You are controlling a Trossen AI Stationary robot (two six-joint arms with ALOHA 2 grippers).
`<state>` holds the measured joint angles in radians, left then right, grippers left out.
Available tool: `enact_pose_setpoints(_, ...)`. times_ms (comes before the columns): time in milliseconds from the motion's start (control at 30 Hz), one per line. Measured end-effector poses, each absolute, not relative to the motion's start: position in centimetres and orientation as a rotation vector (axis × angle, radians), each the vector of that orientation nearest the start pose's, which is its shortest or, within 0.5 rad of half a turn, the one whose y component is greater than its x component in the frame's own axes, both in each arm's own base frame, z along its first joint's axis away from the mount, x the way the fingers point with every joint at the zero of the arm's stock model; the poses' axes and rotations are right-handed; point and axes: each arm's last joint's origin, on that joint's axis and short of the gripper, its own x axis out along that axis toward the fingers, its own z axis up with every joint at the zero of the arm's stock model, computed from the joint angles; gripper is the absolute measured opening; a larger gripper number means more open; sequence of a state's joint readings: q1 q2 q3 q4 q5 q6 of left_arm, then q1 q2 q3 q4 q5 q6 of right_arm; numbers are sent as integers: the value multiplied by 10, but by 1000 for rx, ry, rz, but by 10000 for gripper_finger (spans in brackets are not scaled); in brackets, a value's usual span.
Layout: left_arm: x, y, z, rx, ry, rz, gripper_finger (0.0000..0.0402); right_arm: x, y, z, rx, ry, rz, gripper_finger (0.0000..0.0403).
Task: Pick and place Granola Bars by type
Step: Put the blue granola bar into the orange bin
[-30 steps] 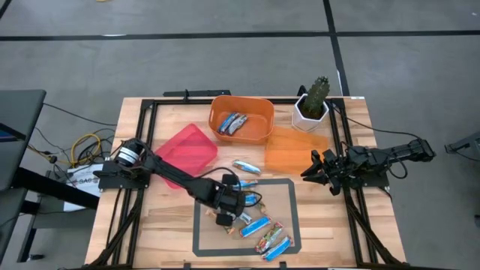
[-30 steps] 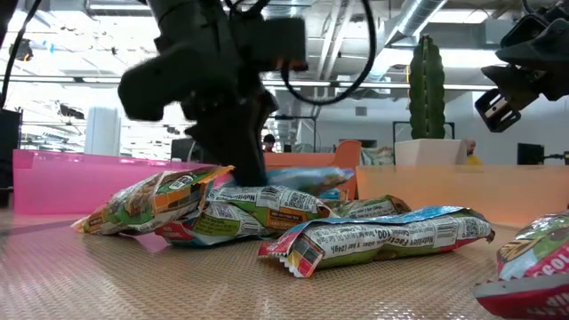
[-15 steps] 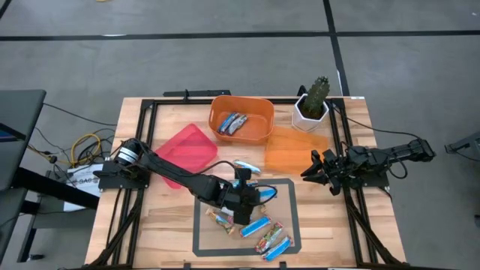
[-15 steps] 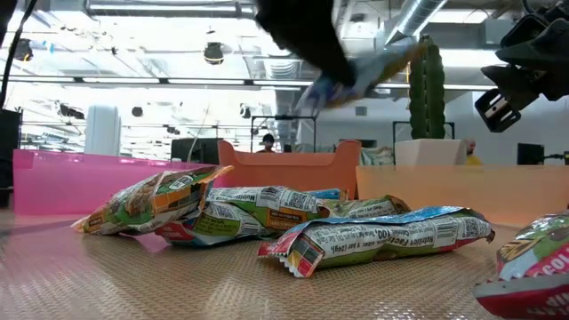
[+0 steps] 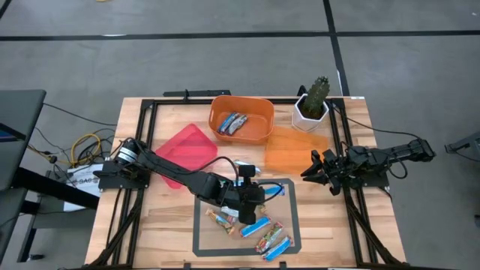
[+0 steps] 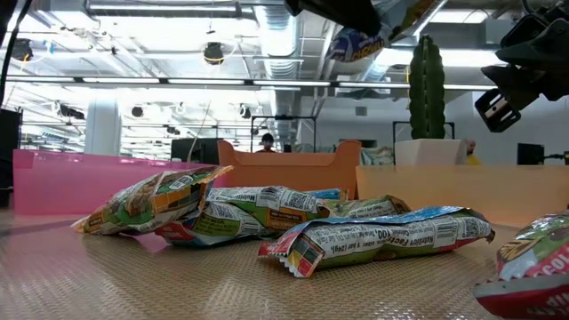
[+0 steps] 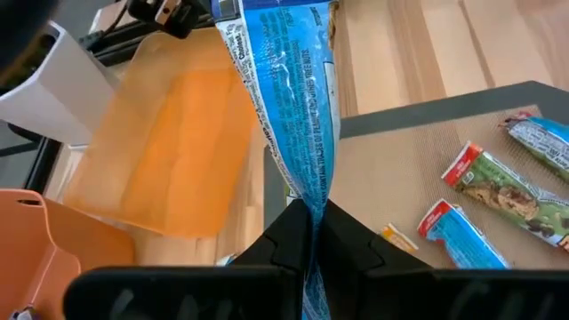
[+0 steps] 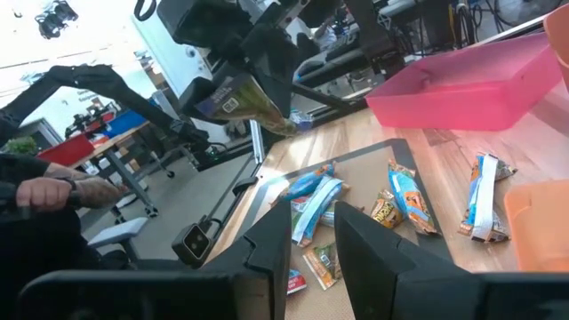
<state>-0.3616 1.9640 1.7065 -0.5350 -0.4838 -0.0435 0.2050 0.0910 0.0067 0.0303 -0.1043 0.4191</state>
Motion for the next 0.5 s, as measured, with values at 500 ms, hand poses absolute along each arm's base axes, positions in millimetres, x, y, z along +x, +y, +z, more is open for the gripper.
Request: enact_pose_setpoints(500, 432, -46, 274, 258, 805, 362, 14, 100, 24, 161, 413, 118, 293, 82)
